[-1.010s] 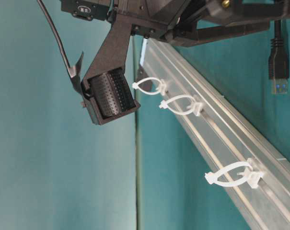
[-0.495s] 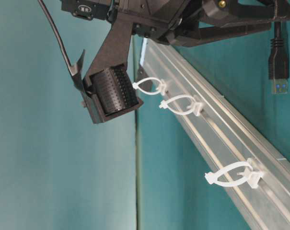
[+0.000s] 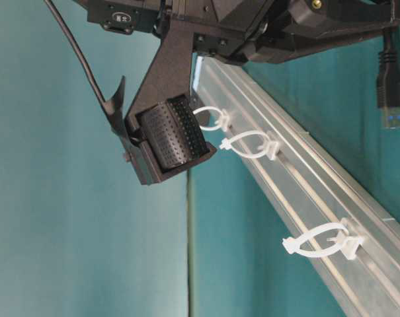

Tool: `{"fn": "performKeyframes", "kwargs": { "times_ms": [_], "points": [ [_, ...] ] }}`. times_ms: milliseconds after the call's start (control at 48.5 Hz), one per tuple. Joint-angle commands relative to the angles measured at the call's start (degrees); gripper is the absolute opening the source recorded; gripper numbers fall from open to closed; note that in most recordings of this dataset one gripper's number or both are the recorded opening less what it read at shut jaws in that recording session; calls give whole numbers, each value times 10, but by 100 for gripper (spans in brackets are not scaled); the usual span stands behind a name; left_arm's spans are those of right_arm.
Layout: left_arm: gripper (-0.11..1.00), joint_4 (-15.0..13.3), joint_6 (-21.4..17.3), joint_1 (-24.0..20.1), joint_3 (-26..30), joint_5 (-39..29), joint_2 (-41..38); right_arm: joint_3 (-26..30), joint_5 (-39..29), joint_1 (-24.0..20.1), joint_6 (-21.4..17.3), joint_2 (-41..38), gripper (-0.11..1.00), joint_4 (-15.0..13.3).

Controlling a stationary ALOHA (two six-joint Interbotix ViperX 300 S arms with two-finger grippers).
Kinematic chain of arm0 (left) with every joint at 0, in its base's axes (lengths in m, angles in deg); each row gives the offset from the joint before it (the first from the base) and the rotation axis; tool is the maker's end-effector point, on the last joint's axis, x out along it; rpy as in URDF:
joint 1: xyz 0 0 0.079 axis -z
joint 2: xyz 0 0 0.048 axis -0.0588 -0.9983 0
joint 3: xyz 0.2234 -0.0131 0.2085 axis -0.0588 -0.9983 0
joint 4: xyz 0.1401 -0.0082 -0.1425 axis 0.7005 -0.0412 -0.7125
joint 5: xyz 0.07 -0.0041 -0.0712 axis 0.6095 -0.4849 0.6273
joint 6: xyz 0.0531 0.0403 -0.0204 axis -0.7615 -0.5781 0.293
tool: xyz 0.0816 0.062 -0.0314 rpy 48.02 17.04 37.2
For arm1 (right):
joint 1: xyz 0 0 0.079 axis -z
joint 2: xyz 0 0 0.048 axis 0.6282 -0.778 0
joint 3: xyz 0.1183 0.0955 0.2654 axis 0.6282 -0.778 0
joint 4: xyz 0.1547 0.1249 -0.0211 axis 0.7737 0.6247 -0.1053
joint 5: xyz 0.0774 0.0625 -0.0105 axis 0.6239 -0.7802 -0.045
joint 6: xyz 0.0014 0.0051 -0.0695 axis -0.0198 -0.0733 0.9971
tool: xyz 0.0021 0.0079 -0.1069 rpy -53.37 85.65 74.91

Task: Pass the USB cable through three rings with both arms.
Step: 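Lower the right gripper and grasp the cable just behind the USB plug, then lift the cable with the right gripper toward the first white ring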

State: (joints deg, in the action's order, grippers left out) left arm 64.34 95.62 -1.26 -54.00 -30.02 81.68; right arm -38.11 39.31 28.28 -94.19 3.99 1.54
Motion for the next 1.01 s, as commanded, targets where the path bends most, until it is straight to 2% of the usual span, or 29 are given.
{"fn": "performKeyframes", "kwargs": {
  "times_ms": [0, 103, 763, 989],
  "points": [
    [0, 2, -1, -1, 11, 4, -1, -3, -4, -12, 1, -15, 20, 4],
    [0, 2, -1, 0, 11, 4, -1, -3, -8, -12, 1, -15, 10, 4],
    [0, 2, 1, -1, 12, 3, -1, -1, -9, -12, 0, -14, 10, 4],
    [0, 2, 1, -1, 11, 4, 0, 0, -24, 4, 4, 23, 10, 4]
  ]
}}
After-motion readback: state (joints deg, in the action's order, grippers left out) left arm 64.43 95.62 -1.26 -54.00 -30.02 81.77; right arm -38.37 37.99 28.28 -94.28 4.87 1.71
